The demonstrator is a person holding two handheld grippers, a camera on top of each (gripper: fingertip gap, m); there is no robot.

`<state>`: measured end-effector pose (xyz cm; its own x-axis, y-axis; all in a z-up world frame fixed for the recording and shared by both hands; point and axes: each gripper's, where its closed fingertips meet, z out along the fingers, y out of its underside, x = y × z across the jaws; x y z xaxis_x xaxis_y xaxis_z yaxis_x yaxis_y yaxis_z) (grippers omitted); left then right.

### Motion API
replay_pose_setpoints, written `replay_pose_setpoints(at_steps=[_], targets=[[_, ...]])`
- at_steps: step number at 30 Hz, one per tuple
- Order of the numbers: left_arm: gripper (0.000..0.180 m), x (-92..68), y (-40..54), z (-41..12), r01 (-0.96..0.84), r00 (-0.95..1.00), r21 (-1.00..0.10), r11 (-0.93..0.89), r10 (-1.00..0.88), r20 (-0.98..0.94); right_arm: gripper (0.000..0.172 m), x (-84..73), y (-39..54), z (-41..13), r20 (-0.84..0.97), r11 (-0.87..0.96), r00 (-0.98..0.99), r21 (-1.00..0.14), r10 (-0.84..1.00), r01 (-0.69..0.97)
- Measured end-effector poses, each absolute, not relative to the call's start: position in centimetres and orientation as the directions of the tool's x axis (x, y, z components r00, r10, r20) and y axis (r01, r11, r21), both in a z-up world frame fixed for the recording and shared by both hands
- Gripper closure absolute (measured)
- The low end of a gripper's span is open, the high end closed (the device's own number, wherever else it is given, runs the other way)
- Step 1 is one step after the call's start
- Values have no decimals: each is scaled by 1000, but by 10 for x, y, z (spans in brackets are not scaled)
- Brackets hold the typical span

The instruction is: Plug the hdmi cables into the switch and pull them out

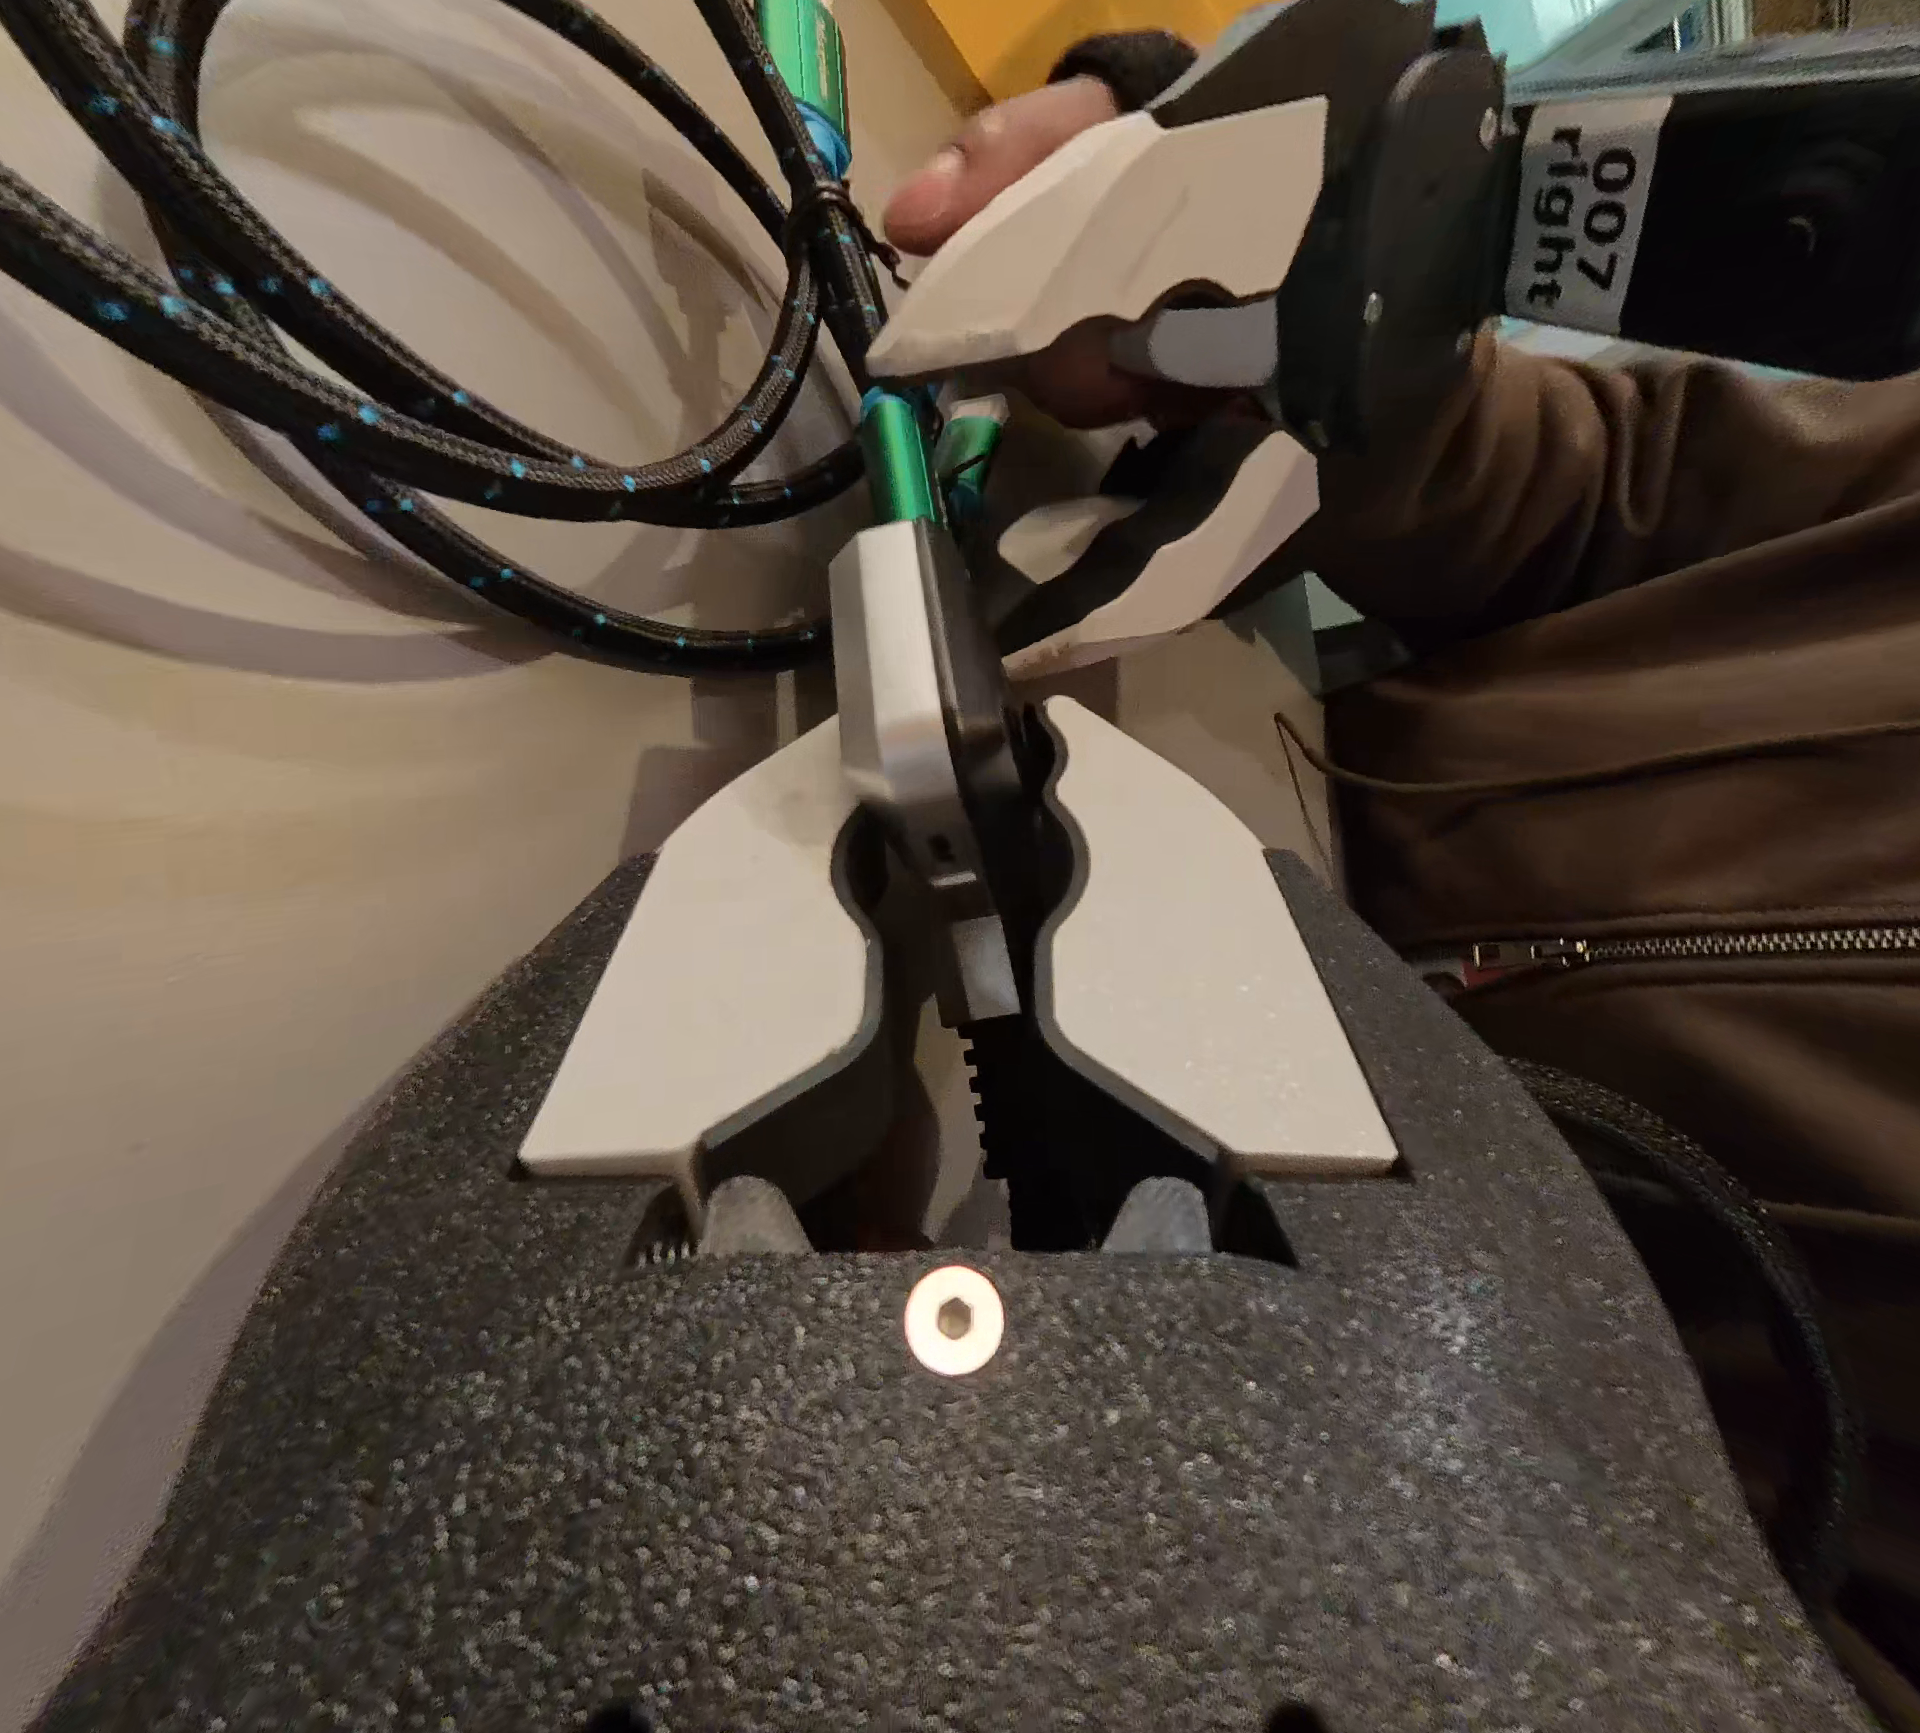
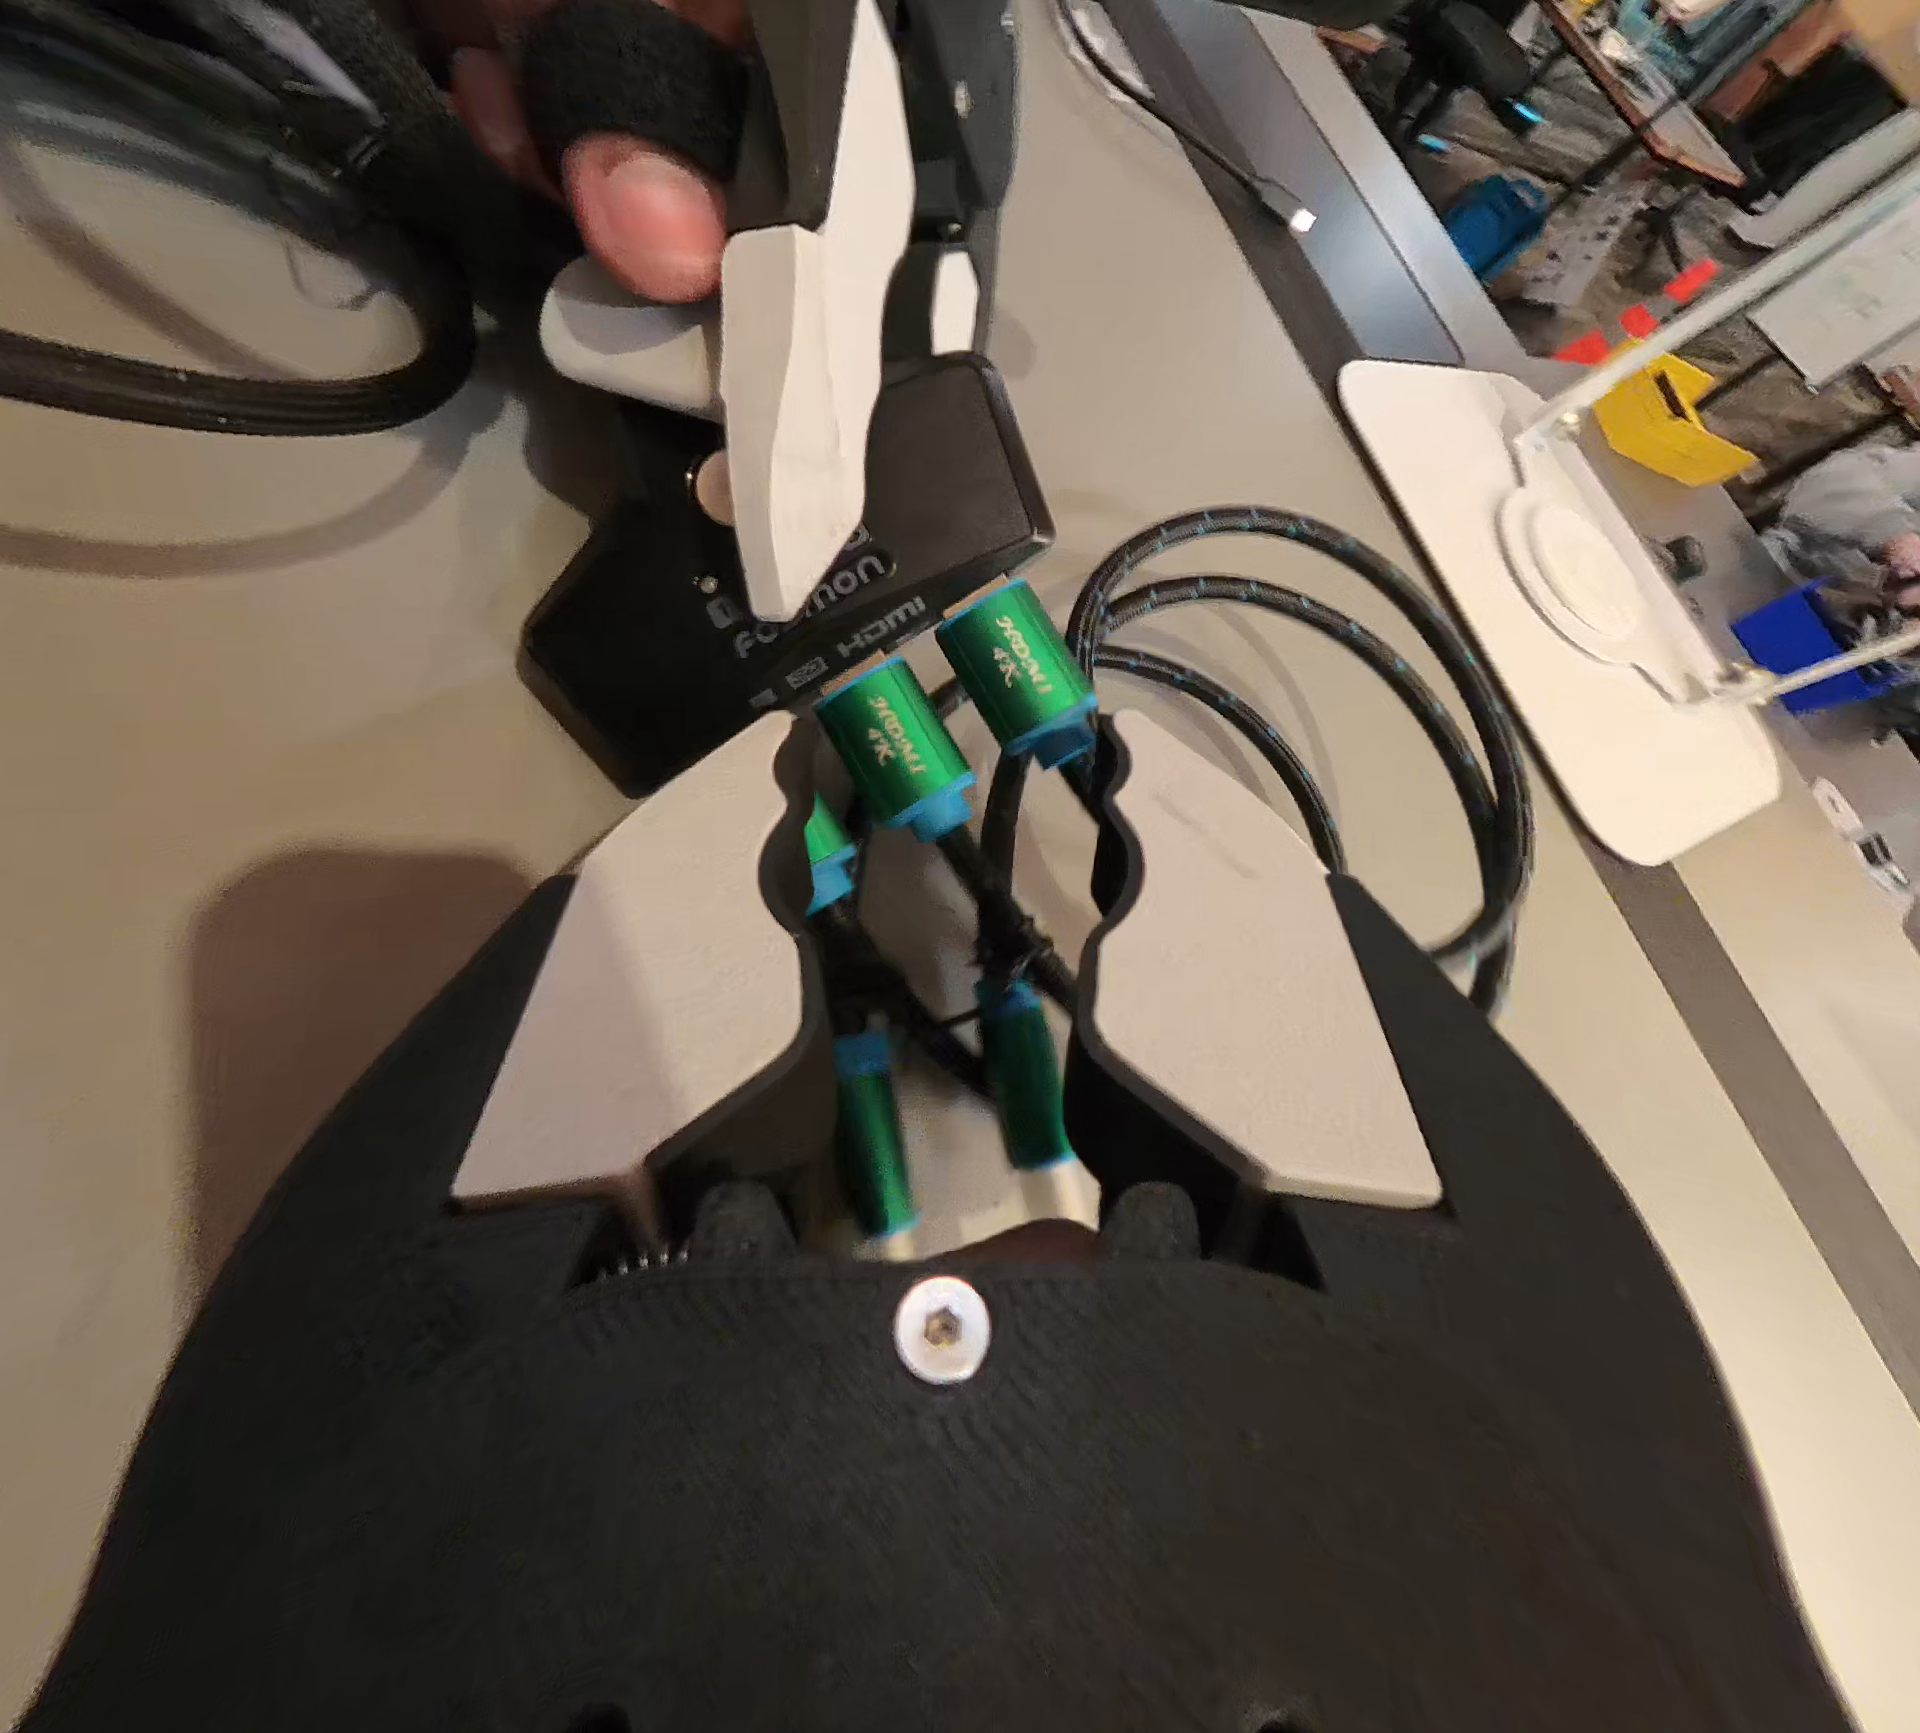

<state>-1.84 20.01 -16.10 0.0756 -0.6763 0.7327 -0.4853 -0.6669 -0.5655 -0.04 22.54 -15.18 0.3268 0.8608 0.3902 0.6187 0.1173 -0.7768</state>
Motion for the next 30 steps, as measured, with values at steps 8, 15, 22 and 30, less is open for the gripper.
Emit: replay_pose_setpoints(at_steps=[8, 15, 22, 30], targets=[[156, -28, 237, -111, -80, 1, -680, -729, -682, 731, 132, 22, 221, -108, 65, -157, 603, -939, 795, 308], [156, -33, 256, -91, 108, 86, -814, -571, -810, 580, 133, 1, 250, -102, -439, -449, 431, -890, 788, -87], [155, -47, 275, -86, 168, 220, -875, -454, -848, 482, 151, -31, 287, -91, -551, -528, 239, -834, 799, -159], [156, -47, 280, -86, 183, 216, -870, -458, -845, 490, 154, -34, 294, -88, -572, -540, 204, -819, 794, -195]])
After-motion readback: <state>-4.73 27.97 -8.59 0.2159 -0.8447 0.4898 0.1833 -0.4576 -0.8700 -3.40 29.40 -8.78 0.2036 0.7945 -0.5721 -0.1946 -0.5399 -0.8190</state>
